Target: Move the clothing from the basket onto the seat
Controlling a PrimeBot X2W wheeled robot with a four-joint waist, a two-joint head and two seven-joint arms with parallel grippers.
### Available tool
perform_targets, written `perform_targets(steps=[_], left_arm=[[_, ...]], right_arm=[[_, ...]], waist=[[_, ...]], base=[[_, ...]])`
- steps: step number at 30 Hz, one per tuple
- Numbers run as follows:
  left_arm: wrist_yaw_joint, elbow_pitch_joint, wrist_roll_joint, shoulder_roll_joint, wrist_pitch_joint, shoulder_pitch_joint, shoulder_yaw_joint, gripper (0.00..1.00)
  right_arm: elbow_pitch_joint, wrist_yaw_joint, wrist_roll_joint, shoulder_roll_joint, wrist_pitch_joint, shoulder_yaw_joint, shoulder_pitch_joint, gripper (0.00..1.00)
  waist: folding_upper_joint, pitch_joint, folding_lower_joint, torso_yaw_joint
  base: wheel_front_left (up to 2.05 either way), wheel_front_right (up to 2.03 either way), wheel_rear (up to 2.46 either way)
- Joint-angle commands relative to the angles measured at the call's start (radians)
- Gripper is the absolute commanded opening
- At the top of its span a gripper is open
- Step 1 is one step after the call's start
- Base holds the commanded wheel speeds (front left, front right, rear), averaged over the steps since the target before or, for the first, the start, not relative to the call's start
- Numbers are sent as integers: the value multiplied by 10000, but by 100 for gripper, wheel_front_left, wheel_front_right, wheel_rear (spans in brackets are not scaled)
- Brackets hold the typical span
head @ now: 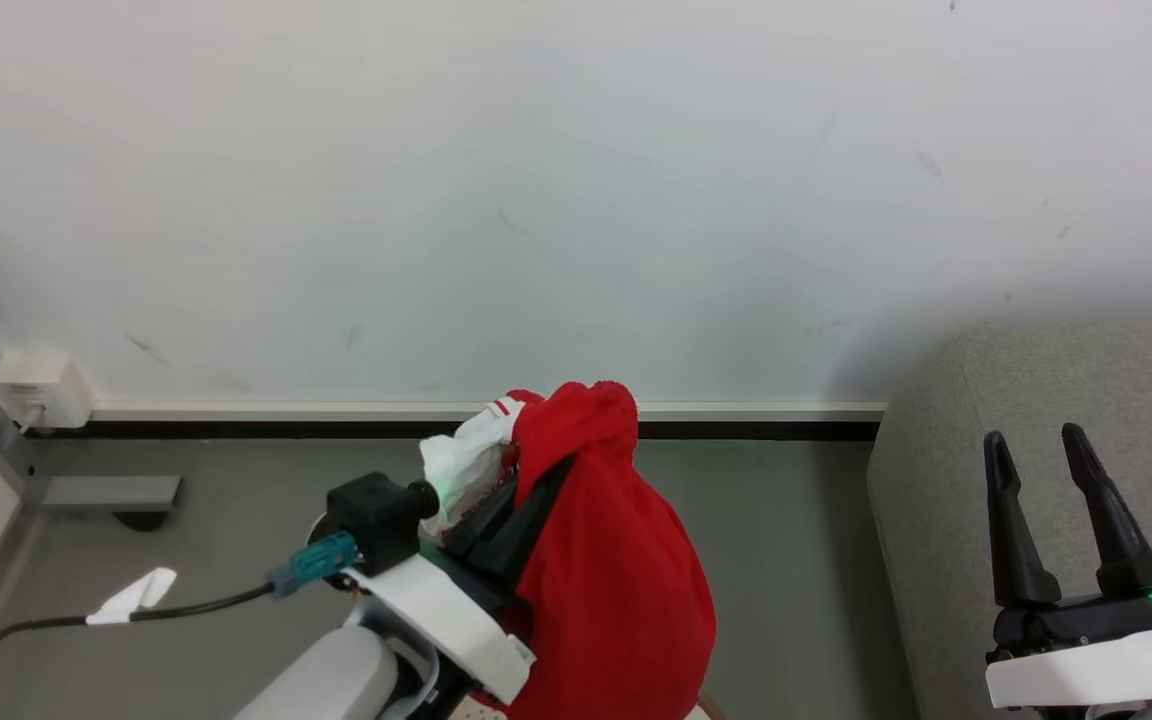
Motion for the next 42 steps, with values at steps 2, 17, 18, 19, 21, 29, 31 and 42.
perform_targets(steps=[2, 17, 18, 19, 21, 29, 31, 42], left_arm=[[141, -441, 239, 118, -26, -212, 88, 0], [610, -1960, 328, 411, 326, -482, 275, 0], [636, -1999, 301, 426, 340, -453, 281, 0], [658, -2018, 277, 435, 344, -419, 280, 0], [648, -2021, 241, 446, 342, -370, 278, 0], [566, -1695, 95, 392, 194, -348, 363, 0], [540, -1585, 102, 359, 183, -368, 375, 0], [429, -1281, 110, 216, 80, -465, 363, 0]], right_arm=[[118, -21, 112, -58, 11, 148, 210, 100], [236, -21, 274, 10, 11, 351, 577, 100], [243, -21, 280, 11, 11, 365, 572, 100], [255, -21, 285, 11, 11, 383, 564, 100], [256, -21, 286, 9, 11, 447, 532, 100], [281, -21, 422, -113, 11, 847, 420, 100], [297, -21, 479, -119, 11, 976, 414, 100], [144, -21, 828, -542, 9, 2656, 238, 100]], waist=[[-1, -53, 0, 30], [-1, -149, 0, 173], [-1, -148, 0, 164], [-1, -145, 0, 156], [-1, -133, 0, 145], [-1, -78, 0, 106], [-1, -71, 0, 95], [-1, -98, 0, 135]], base=[[0, 0, 0], [0, 0, 0], [0, 0, 0], [0, 0, 0], [0, 0, 0], [0, 0, 0], [0, 0, 0], [0, 0, 0]])
